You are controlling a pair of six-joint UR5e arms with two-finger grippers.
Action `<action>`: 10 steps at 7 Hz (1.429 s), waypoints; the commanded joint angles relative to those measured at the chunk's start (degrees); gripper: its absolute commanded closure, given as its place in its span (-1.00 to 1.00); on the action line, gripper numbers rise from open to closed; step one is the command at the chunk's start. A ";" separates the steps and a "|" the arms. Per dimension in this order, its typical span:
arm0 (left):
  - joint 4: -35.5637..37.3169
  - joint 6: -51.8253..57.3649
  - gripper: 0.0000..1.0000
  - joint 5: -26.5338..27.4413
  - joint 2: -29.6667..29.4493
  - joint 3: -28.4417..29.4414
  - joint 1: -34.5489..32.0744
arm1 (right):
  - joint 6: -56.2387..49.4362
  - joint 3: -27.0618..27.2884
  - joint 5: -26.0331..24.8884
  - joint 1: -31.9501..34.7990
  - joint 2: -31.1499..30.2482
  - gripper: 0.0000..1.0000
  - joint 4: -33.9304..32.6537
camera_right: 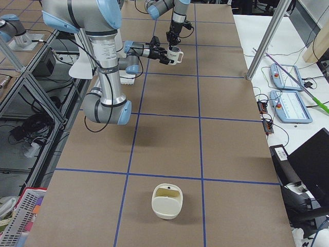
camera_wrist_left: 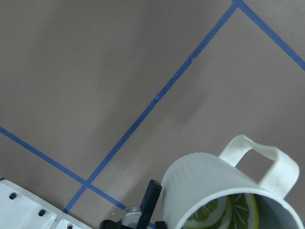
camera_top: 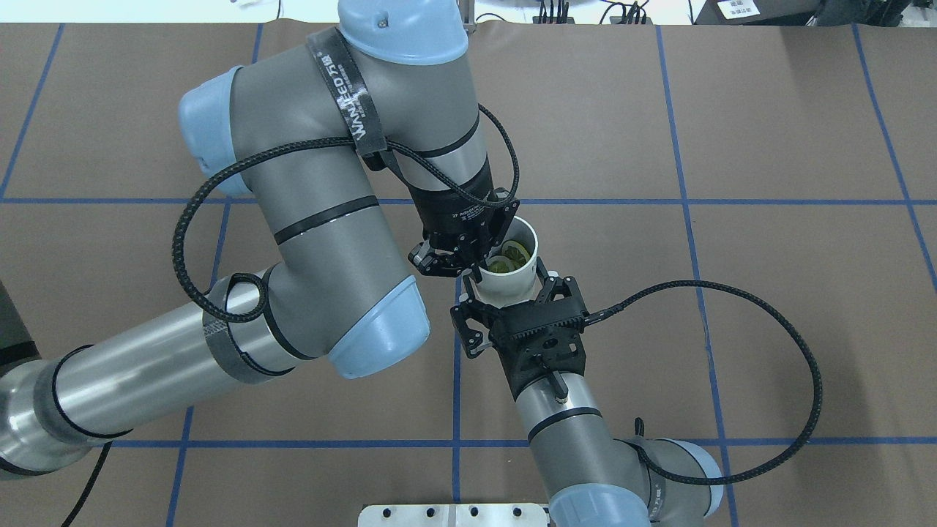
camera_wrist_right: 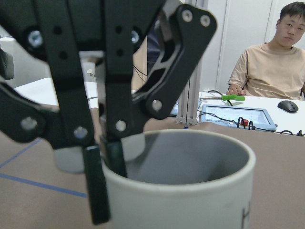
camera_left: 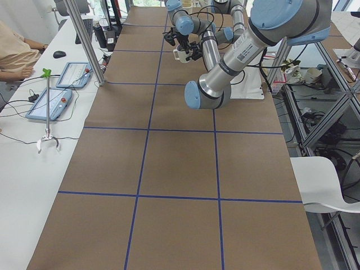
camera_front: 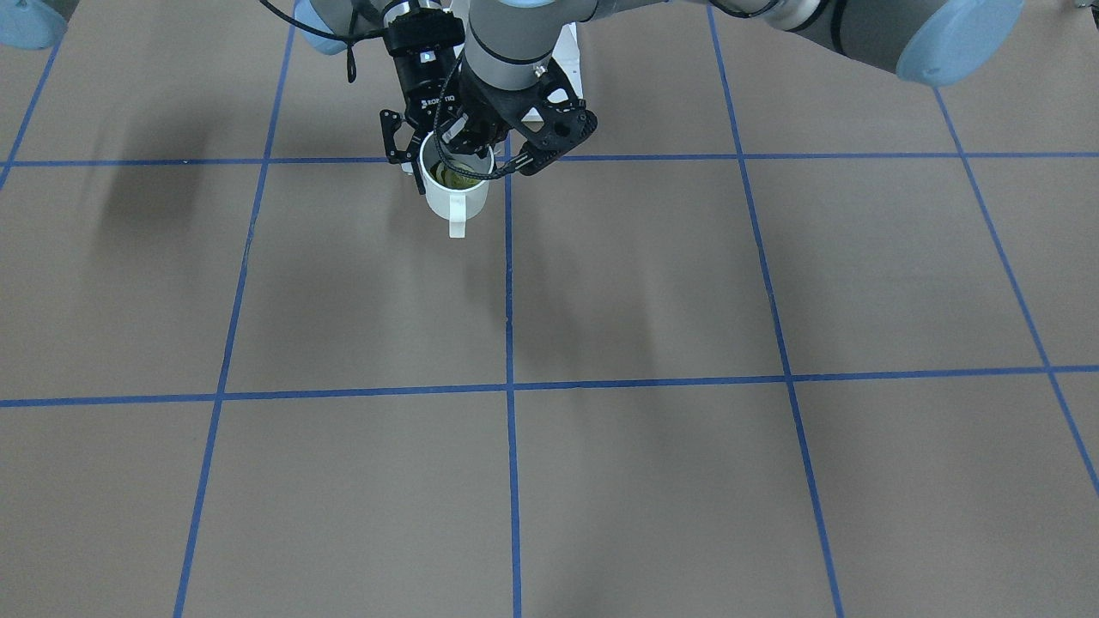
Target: Left arm hands cup to right arm to dump lemon
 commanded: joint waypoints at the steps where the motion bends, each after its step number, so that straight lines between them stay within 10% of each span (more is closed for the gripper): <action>1: 0.00 0.00 1.00 0.00 0.34 -1.11 0.05 | -0.01 -0.02 0.00 0.07 0.00 -0.62 0.02; 3: -0.09 0.00 1.00 0.00 0.34 -1.38 0.13 | -0.36 -0.02 0.00 0.07 -0.09 0.26 -0.07; 4: -0.09 0.00 0.54 0.00 0.34 -1.38 0.66 | -0.36 -0.02 0.00 0.07 -0.09 0.53 -0.07; 5: -0.09 0.00 -0.98 0.17 0.26 -1.47 0.84 | -0.36 -0.02 0.00 0.07 -0.09 0.54 -0.07; 10: 1.83 0.17 -1.00 0.00 0.43 -11.63 -5.56 | -0.19 0.16 0.35 1.11 -0.52 0.56 -0.07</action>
